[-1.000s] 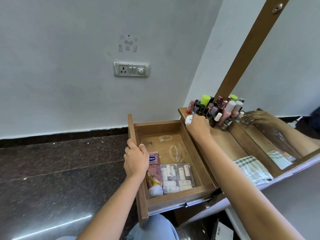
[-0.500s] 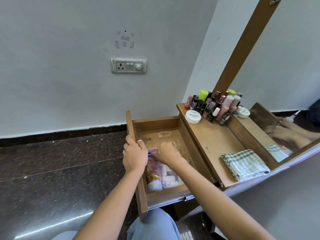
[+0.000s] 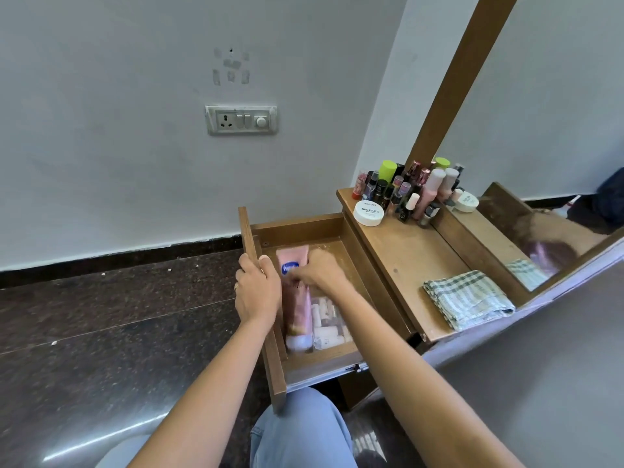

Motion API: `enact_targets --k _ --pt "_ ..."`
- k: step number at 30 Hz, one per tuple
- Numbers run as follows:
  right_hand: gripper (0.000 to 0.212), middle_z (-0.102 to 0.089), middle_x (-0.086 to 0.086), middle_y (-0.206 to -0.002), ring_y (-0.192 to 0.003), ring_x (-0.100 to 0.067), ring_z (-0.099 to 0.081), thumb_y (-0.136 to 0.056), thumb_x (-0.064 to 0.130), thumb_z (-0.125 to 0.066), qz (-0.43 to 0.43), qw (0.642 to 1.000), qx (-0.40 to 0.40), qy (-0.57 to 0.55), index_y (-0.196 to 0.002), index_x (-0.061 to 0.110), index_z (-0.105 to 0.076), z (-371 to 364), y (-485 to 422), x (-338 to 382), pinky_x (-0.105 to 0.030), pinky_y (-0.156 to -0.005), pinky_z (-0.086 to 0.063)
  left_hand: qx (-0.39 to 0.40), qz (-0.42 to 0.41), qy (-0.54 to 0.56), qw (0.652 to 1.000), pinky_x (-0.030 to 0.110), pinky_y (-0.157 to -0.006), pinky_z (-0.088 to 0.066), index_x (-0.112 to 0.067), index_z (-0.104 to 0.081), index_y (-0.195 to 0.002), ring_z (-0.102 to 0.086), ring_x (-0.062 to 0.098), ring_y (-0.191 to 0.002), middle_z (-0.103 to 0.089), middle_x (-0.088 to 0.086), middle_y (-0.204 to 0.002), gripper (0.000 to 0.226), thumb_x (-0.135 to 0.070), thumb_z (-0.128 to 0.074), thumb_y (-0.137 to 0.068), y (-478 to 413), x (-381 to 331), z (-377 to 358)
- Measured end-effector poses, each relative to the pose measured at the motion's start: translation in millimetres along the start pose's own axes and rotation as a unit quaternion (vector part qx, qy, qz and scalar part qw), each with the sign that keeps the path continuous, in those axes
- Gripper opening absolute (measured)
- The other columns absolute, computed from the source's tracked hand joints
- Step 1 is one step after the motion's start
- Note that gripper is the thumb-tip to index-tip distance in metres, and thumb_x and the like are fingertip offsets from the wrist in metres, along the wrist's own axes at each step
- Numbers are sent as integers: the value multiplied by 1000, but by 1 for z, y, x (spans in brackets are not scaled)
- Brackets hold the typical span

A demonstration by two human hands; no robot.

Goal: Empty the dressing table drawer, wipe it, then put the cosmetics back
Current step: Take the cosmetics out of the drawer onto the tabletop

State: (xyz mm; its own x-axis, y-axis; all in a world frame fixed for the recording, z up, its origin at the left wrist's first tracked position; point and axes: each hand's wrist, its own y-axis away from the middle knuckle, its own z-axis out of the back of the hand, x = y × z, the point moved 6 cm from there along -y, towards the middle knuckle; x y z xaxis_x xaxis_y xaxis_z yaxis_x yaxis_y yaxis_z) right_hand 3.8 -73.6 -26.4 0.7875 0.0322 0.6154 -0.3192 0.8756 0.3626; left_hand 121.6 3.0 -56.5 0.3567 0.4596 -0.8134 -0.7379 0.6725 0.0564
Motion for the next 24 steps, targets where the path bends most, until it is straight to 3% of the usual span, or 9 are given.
enact_targets --k 3,6,8,13,17,21,24 --pt "15 -66 -1 -74 -54 -6 -57 -89 22 -64 73 993 -88 -43 -80 10 -60 55 19 18 -15 -44 -43 1 0 5 1000 48 -87 -42 -4 -34 -138 -53 44 -110 -51 27 -127 50 -37 -26 -102 0 -1 1" --pt "24 -69 -3 -78 -67 -14 -66 -87 27 -65 138 964 -208 -93 -81 4 -63 112 38 30 -27 -56 -54 10 1 3 1000 49 -89 -42 -5 -31 -140 -51 44 -112 -48 25 -130 52 -39 -25 -102 1 0 1" --pt "24 -66 2 -73 -63 -7 -63 -87 27 -66 161 941 -263 -137 -74 8 -59 143 47 29 -18 -53 -48 13 0 -1 1000 49 -90 -42 -6 -29 -141 -51 43 -113 -47 25 -132 52 -40 -24 -102 1 1 1" --pt "12 -59 13 -73 -67 1 -57 -88 26 -63 155 905 -374 -130 -87 16 -57 199 58 7 -9 -54 -42 14 8 -12 1000 52 -91 -44 -7 -26 -143 -51 44 -113 -46 25 -133 54 -41 -24 -101 1 3 0" --pt "15 -58 8 -78 -77 -13 -61 -87 29 -65 124 890 -425 -110 -87 16 -57 226 53 -20 -31 -68 -54 12 4 -22 1000 54 -90 -45 -6 -26 -143 -51 44 -113 -47 26 -133 54 -41 -24 -101 2 4 -1" --pt "20 -61 1 -87 -83 -16 -61 -86 30 -66 116 885 -443 -87 -93 12 -61 236 40 -35 -31 -71 -54 4 3 -28 1000 53 -88 -47 -6 -27 -143 -53 44 -111 -49 25 -131 55 -41 -24 -101 1 4 -1" --pt "24 -64 -6 -88 -79 -18 -58 -86 28 -65 121 877 -460 -59 -94 6 -63 235 31 -38 -29 -67 -46 1 -1 -32 999 52 -87 -48 -6 -28 -142 -54 43 -109 -50 24 -129 54 -42 -24 -101 1 3 -1"
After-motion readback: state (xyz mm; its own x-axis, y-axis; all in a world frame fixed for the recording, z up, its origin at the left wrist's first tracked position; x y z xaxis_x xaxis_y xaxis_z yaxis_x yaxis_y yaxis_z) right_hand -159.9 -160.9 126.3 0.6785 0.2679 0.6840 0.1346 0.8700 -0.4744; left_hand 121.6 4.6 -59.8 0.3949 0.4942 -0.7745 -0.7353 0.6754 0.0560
